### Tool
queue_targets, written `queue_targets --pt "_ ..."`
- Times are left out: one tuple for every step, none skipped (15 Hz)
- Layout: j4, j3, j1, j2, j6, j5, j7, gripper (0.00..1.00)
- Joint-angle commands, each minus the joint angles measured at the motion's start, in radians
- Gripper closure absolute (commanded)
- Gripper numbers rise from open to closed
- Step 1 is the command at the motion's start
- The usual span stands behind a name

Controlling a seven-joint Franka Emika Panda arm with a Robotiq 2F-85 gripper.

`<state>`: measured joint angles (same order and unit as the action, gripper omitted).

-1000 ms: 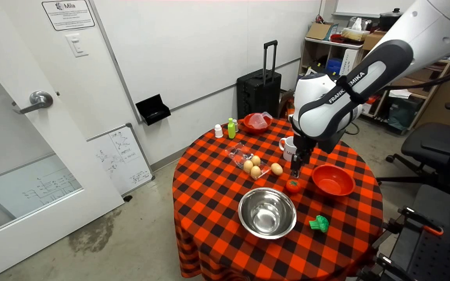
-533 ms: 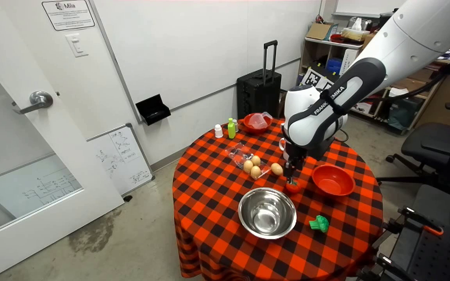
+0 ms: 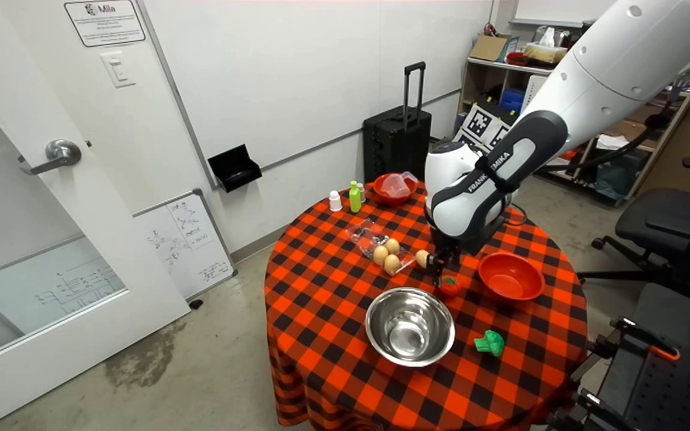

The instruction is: Put the tomato inside the silver bowl

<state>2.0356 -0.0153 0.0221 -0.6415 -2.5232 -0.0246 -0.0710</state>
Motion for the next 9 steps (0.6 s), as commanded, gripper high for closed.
queue_targets --pt "-0.051 -0.038 -0.035 -0.039 0.037 -0.031 0.078 0.00" --pt "-0.057 -0.042 -0.037 -0.046 0.042 -0.032 0.088 0.00" --pt "-0.062 -0.043 -0.038 -0.054 0.046 -0.032 0.096 0.00" --pt "-0.067 -0.044 -0.036 -0.059 0.052 -0.032 0.101 0.00" --pt "-0.072 -0.043 -0.032 -0.067 0.059 -0.027 0.104 0.00" --pt "-0.077 -0.043 -0.029 -0.075 0.063 -0.025 0.107 0.00" --pt "-0.083 -0.043 -0.027 -0.082 0.069 -0.023 0.108 0.00" --pt "-0.088 -0.044 -0.024 -0.090 0.074 -0.022 0.110 0.00" --pt "-0.093 -0.045 -0.022 -0.098 0.074 -0.020 0.112 0.00"
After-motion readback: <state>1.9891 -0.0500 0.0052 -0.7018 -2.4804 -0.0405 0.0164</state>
